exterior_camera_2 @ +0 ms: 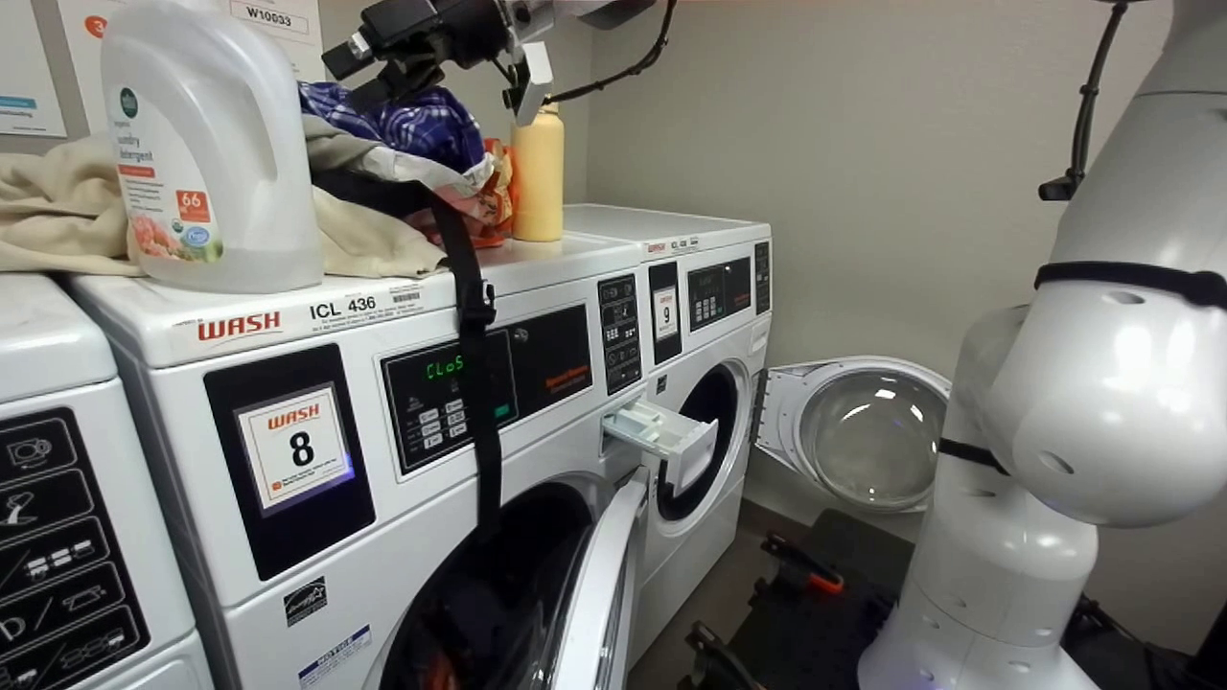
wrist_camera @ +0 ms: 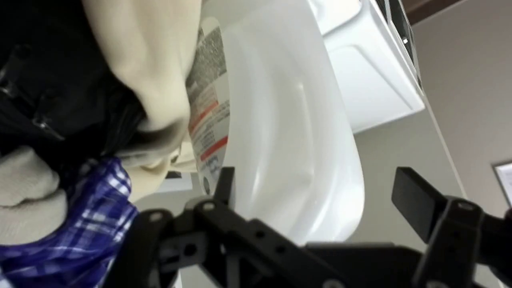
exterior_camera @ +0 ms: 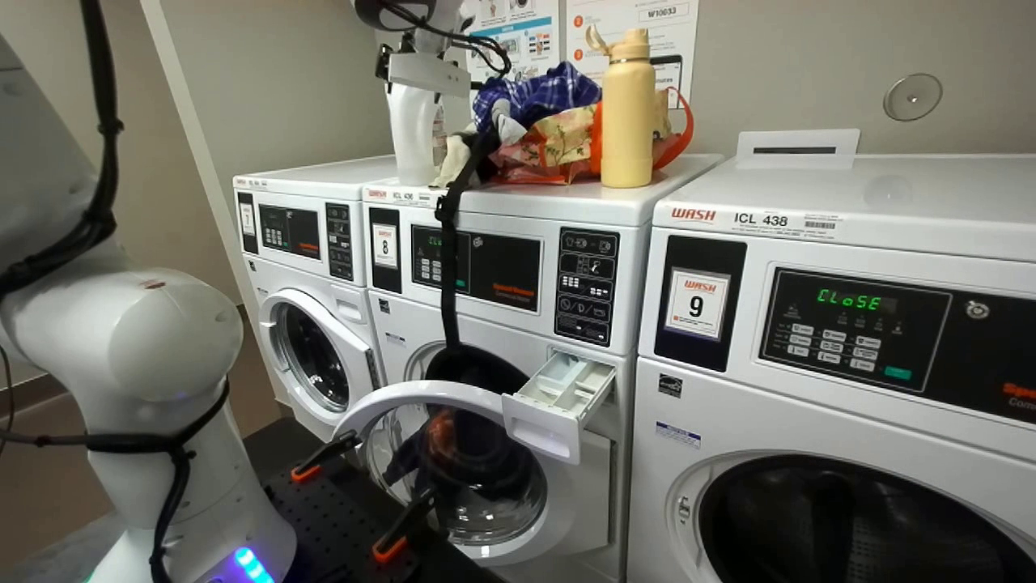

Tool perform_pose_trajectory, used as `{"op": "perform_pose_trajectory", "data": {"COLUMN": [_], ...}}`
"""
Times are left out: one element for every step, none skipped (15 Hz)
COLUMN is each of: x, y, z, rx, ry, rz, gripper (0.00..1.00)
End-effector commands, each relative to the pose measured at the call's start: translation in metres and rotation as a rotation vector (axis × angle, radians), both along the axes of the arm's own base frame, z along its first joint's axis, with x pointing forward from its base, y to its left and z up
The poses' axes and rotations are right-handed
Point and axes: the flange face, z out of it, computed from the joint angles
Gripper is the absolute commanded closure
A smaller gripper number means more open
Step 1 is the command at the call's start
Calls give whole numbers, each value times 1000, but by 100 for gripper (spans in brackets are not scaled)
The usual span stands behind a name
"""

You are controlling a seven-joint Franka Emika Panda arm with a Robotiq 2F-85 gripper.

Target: Put some detergent in the detergent compartment drawer of the washing machine in the middle

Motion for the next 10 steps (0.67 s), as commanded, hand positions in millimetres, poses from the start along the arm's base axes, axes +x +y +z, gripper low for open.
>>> {"op": "perform_pose_trajectory", "data": {"x": [-6,-7,-8,-8,-9,-10,-10,-10,-9,-7], "y": [-12,-14,-16,-18,-20,-21,-22,-22,-21,-21], "z": [-7,-10,-16,-21,-28,-33,-40,-45,-52,-59], "rx": [183,237,290,342,393,442,488,533,561,571], "ry": [-43,-45,-41,-29,-17,3,26,51,78,99], "rz": [100,135,170,207,244,281,318,351,378,390], "gripper": [0,0,0,0,0,0,0,0,0,0]}}
